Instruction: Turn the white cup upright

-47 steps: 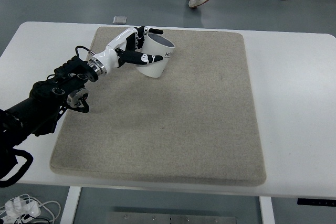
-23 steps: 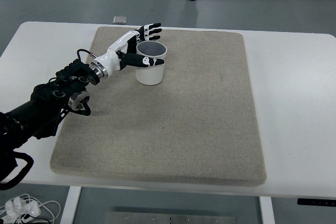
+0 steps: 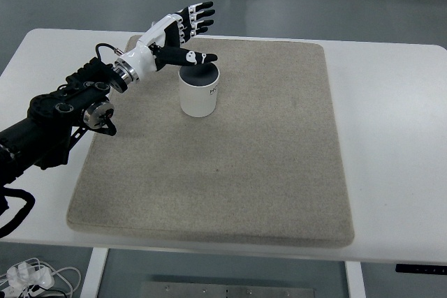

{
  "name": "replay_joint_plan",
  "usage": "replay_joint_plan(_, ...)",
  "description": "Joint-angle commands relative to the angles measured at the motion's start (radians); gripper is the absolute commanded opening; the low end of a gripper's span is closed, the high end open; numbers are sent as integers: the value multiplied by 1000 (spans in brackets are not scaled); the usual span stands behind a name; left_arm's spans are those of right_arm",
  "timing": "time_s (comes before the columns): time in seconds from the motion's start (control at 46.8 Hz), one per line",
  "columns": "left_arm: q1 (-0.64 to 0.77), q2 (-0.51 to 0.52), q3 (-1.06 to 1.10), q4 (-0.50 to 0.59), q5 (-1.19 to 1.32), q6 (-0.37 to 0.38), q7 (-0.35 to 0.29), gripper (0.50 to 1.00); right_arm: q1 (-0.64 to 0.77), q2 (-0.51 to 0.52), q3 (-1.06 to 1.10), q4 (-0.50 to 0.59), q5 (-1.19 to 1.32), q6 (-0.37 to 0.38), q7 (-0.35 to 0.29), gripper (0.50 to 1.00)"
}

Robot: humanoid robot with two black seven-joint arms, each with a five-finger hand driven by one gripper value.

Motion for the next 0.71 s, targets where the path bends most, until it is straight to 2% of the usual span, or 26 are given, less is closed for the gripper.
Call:
replay_joint_plan(0.0,-28,1,-25,8,-2,6,0,994,0,0,0,0,0,1,0,952)
replay_joint_plan(0.107,-65,-4,-32,46,-11,14,0,994,0,0,0,0,0,-1,0,952)
replay_joint_plan(0.342,-128,-97,-23,244,-128,21,0,994,0,0,0,0,0,-1,0,952)
replay_joint_plan(0.513,-143,-105,-37,246,-189,15,0,988,0,0,0,0,0,-1,0,952)
replay_joint_plan(0.684,-142,-91,-46,248,-384,-18,0,986,0,0,0,0,0,1,0,952)
